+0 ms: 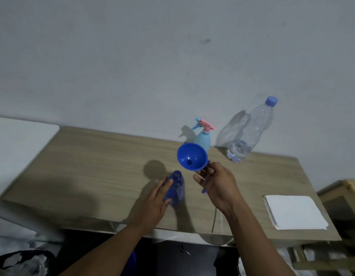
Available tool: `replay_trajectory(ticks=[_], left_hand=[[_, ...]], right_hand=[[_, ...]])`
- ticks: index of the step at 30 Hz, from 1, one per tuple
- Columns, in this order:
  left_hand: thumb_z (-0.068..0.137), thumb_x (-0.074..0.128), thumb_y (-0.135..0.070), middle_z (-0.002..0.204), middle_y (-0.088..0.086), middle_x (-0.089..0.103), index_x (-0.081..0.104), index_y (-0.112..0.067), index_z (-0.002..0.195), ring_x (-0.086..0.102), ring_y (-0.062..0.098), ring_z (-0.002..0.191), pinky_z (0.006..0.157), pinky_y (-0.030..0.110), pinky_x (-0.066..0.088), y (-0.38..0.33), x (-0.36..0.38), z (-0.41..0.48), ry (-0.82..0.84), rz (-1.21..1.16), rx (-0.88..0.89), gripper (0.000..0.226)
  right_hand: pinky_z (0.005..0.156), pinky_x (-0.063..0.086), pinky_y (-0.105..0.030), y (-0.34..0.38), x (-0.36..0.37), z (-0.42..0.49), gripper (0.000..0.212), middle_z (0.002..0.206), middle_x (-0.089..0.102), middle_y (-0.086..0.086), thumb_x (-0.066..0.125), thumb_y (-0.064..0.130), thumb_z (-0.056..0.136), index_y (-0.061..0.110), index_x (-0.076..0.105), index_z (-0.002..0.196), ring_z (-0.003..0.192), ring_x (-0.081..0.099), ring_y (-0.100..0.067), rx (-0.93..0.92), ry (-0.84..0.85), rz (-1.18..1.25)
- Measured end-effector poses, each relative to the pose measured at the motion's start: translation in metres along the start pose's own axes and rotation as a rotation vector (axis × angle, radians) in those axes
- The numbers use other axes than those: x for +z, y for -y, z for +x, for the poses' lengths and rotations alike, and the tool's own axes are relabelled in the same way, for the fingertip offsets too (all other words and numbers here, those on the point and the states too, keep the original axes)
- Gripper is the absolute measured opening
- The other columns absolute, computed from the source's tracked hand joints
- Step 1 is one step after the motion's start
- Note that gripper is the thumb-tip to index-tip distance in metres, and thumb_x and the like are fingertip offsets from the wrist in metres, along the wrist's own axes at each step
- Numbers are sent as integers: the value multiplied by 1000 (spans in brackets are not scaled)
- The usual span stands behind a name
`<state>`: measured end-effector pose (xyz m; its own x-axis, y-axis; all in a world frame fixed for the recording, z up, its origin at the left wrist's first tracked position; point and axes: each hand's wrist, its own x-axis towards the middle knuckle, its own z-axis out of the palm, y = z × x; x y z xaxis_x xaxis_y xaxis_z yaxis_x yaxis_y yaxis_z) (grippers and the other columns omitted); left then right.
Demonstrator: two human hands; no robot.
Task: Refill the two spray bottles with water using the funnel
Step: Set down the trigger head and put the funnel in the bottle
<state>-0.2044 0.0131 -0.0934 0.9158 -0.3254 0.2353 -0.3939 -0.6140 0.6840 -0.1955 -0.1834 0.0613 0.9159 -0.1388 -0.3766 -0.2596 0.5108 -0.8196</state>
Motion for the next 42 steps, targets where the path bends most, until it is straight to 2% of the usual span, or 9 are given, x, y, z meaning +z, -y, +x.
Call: replay_trajectory(ticks=[7, 13, 18, 21, 24, 27, 35, 39, 42], left_hand=[[92, 66, -24, 154, -14, 21, 24, -32, 152, 23, -8, 137, 111, 9, 23, 2, 1, 2, 29, -30, -25, 73], [89, 70, -26, 157, -14, 19, 2, -60, 146, 20, -8, 139, 107, 1, 17, 3, -1, 0, 39, -12, -8, 95], [89, 72, -22, 160, -1, 25, 20, -37, 152, 30, -4, 135, 94, -9, 21, 0, -3, -1, 53, -34, -27, 83], [93, 66, -29, 161, -2, 22, 22, -30, 154, 32, -2, 132, 90, -6, 23, -2, -6, -1, 65, 14, -39, 75], [95, 62, -34, 158, -1, 26, 24, -28, 154, 45, 9, 130, 84, 0, 30, -8, -12, -3, 62, 67, -37, 70], [95, 61, -36, 156, -2, 30, 26, -29, 153, 44, 1, 122, 76, -5, 30, -14, -20, -5, 85, 85, -19, 68], [95, 62, -29, 151, -2, 36, 31, -21, 152, 37, -1, 127, 85, -9, 27, -28, -25, -9, 37, 29, -31, 65], [92, 56, -48, 154, -3, 35, 24, -36, 152, 36, 9, 137, 103, 13, 32, -19, -9, -23, -41, 91, -55, 69], [84, 54, -57, 131, 5, 53, 46, -21, 139, 48, 17, 119, 97, 18, 33, -30, 18, -39, -159, 69, -158, 67]], right_hand=[[76, 52, -37, -9, 3, 0, 26, 70, 66, -5, 40, 10, 102, 4, 63, 90, 75, 63, -21, 83, 10, -5], [71, 53, -36, -14, 6, -2, 50, 72, 66, -8, 42, 6, 101, 15, 63, 56, 72, 65, -21, 108, 24, -97], [76, 54, -38, -21, 5, 0, 23, 86, 68, -12, 42, 9, 102, -2, 63, 102, 80, 64, -21, 152, -3, -204], [72, 55, -36, -24, 3, 2, 32, 86, 66, -13, 44, 10, 102, -11, 55, 123, 75, 64, -19, 160, -24, -211], [68, 56, -35, -25, 1, 3, 32, 86, 66, -13, 47, 11, 101, -10, 55, 124, 74, 64, -18, 150, -35, -216], [67, 56, -35, -24, -3, 4, 29, 90, 67, -14, 50, 11, 100, -7, 58, 121, 75, 66, -20, 143, -43, -213], [63, 53, -36, -10, -32, 0, 9, 86, 64, -18, 56, 8, 96, 4, 57, 104, 65, 60, -23, 114, -87, -146], [63, 51, -37, 12, -72, -1, 9, 85, 63, -19, 55, 7, 97, 1, 57, 104, 65, 60, -24, 78, -149, -144], [69, 53, -38, 36, -108, 5, 10, 86, 63, -18, 55, 8, 97, 1, 58, 104, 69, 60, -25, 47, -195, -150]])
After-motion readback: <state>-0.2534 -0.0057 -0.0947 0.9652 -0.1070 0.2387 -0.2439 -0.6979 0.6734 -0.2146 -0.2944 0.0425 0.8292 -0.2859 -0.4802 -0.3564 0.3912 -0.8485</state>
